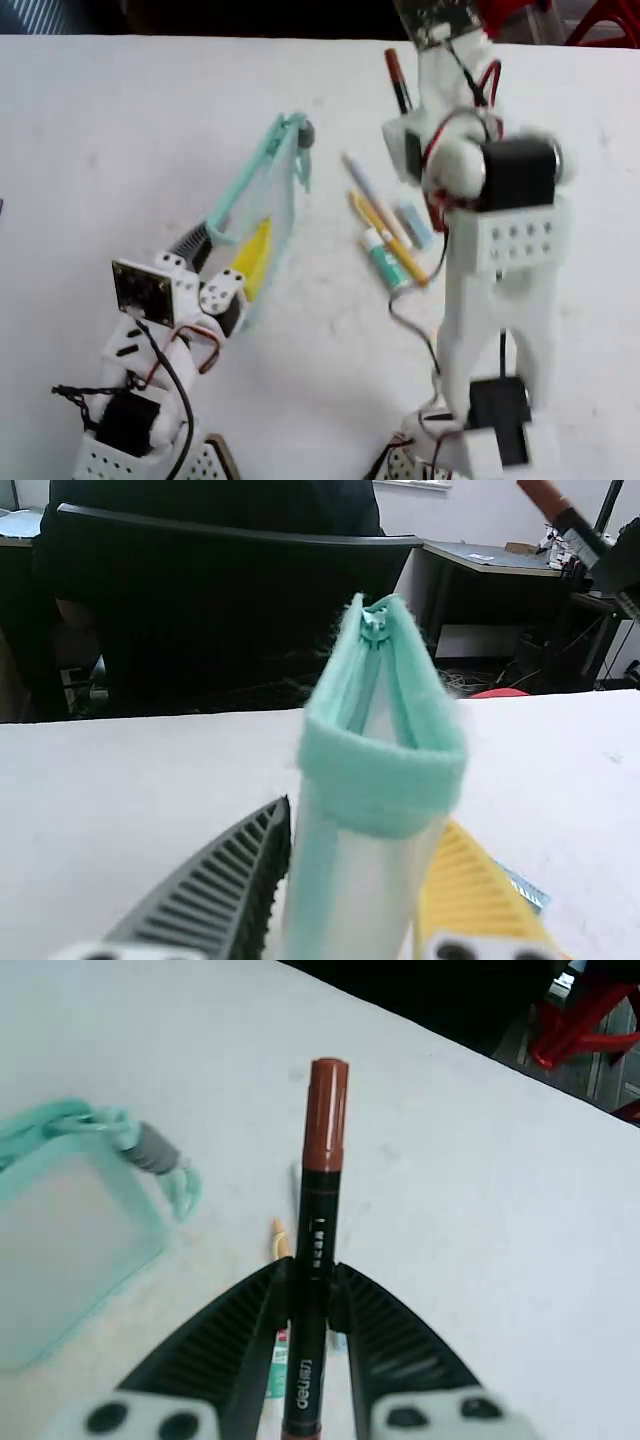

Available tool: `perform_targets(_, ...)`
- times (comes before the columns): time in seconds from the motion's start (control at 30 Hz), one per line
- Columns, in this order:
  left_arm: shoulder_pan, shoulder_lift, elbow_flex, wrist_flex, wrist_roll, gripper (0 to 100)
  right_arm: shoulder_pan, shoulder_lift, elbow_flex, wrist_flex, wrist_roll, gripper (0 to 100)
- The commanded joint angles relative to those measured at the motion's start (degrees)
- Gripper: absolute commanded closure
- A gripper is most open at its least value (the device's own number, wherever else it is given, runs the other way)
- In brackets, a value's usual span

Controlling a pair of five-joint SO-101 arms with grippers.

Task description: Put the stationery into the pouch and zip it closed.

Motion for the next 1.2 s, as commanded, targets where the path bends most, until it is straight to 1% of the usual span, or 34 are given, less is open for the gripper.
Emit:
perform_targets(0.0, 0.8, 0.5, -0.6, 1.0, 0.7, 78, -5.1, -12.0, 9.7, -5.9, -0.4, 98.1)
perform_targets(0.1, 0.8, 0.5, -0.6, 1.1, 0.7, 78, -10.2, -18.9, 14.5, -14.8, -0.4, 98.1)
perform_targets(0.2, 0.8, 0.5, -0.6, 1.1, 0.7, 78, -18.0, -23.8, 17.8, -23.7, -0.4, 98.1)
perform_targets(0.3, 0.8, 0.5, -0.6, 1.0, 0.7, 78, -26.3, -25.1, 20.1, -32.1, 0.0, 98.1)
perform_targets(0.4, 0.8, 0.5, -0.5, 1.0, 0.7, 78, -31.4, -25.1, 23.4, -40.8, -0.3, 98.1)
perform_targets(0.5, 0.8, 0.5, -0.5, 1.1, 0.7, 78, -33.2, -25.4, 28.7, -51.0, -1.1, 98.1)
perform_targets(0.57, 0.8, 0.5, -0.5, 1.1, 0.7, 78, -33.4, -25.6, 32.3, -56.0, -4.8, 98.1)
perform_targets(0.63, 0.8, 0.5, -0.5, 1.1, 0.7, 78, -32.9, -25.6, 35.1, -58.4, -7.5, 98.1)
perform_targets(0.73, 0.8, 0.5, -0.5, 1.1, 0.7, 78, -31.8, -25.3, 39.5, -61.2, -7.8, 98.1)
perform_targets(0.97, 0.8, 0.5, -0.5, 0.8, 0.7, 78, -30.1, -25.7, 46.7, -62.6, -8.0, 98.1)
perform_targets(1.17, 0.7, 0.5, -0.4, 0.8, 0.7, 78, -30.4, -27.3, 48.2, -60.9, -8.1, 98.1)
